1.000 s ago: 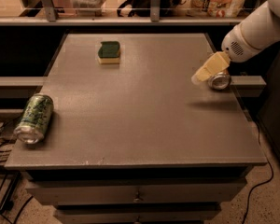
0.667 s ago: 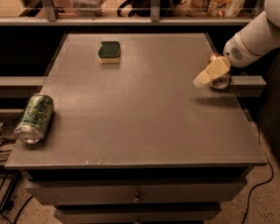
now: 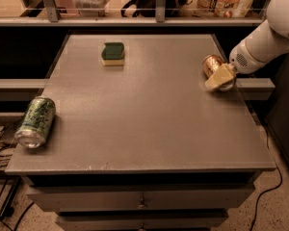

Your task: Move orange can near green can

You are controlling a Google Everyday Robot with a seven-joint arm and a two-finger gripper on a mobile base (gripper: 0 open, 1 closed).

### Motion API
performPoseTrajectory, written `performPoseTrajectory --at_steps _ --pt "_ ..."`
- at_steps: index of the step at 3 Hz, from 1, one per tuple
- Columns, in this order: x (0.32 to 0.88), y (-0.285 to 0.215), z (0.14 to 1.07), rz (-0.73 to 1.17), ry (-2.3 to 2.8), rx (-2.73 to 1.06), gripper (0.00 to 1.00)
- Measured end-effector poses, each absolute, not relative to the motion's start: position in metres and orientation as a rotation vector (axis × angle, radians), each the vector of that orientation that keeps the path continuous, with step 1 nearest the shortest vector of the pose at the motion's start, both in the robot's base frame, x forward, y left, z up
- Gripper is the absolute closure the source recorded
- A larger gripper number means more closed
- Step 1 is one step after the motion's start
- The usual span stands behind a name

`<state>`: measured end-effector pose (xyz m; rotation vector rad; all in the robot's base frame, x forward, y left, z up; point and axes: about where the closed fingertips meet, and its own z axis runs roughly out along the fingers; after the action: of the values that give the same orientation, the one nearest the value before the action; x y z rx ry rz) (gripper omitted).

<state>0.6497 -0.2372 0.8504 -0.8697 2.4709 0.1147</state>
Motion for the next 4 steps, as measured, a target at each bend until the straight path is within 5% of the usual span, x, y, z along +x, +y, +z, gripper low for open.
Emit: performPoseTrajectory --at_steps 2,3,4 --pt "0.652 -0.219 0.893 0.074 2.380 -0.957 0.89" --pt "0.648 -0.186 0.947 0.067 2.225 -1.091 1.00" --pt "0.630 -0.156 1.001 0.121 2.035 -1.250 1.00"
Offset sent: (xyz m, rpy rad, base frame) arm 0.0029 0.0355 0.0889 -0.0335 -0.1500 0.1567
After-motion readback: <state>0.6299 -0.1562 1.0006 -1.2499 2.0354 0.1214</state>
